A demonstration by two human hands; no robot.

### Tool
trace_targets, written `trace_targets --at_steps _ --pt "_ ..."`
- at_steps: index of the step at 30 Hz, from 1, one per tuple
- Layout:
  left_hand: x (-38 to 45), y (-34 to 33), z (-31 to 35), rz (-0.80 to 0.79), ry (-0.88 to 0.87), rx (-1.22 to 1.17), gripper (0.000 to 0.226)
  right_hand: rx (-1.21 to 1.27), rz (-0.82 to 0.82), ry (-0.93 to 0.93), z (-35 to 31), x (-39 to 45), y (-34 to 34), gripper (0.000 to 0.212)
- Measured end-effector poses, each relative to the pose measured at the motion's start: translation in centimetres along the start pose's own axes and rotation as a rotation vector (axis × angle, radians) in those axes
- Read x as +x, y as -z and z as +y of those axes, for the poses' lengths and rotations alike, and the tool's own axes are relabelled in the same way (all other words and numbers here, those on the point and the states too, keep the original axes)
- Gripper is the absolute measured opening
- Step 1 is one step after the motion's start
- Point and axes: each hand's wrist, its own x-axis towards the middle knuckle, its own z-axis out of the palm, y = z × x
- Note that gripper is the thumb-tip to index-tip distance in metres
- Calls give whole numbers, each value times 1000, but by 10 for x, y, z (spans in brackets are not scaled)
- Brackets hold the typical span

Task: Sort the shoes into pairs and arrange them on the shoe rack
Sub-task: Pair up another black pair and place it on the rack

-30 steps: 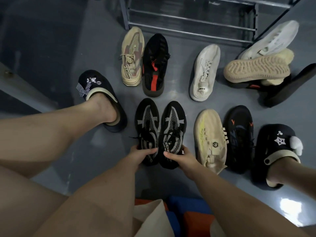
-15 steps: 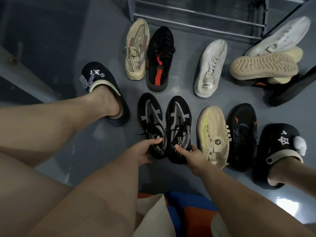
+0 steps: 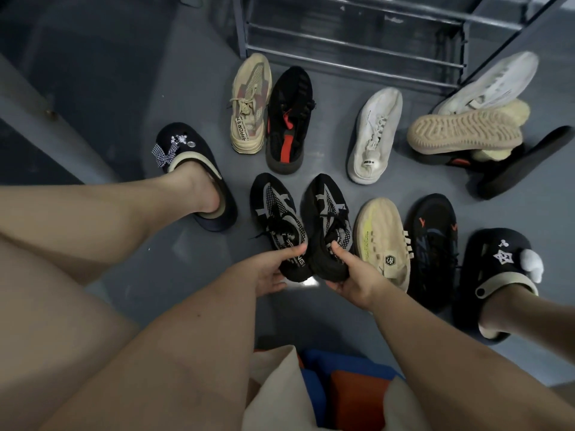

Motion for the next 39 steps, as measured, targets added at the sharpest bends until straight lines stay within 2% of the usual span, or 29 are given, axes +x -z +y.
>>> trace_targets --at_steps 4,6,9,14,18,24,29,36,39 --pt "-9 -7 3 88 -89 -10 56 17 3 34 -7 -16 -13 28" --pt "-11 -9 6 119 -129 -66 61 29 6 37 -9 -22 -16 25" --pt "-17 -11 8 125 -192 -148 67 61 2 41 -7 -29 -21 25" --pt "-29 -13 13 189 -298 -311 55 70 -47 53 -2 -41 -30 31" --pt "-38 -9 19 199 -309 -279 50 13 -70 58 -7 -53 -32 36" --pt "-55 -5 29 122 -362 -238 41 104 -130 87 -27 -68 -25 39" --pt "-68 -8 41 42 -367 -276 43 122 -191 174 -42 -80 -21 27" --pt "-78 -20 55 23 -458 -308 50 106 -112 319 -56 -89 -25 38" --pt "-85 -27 62 3 -500 -350 48 90 -97 382 -58 -93 -24 23"
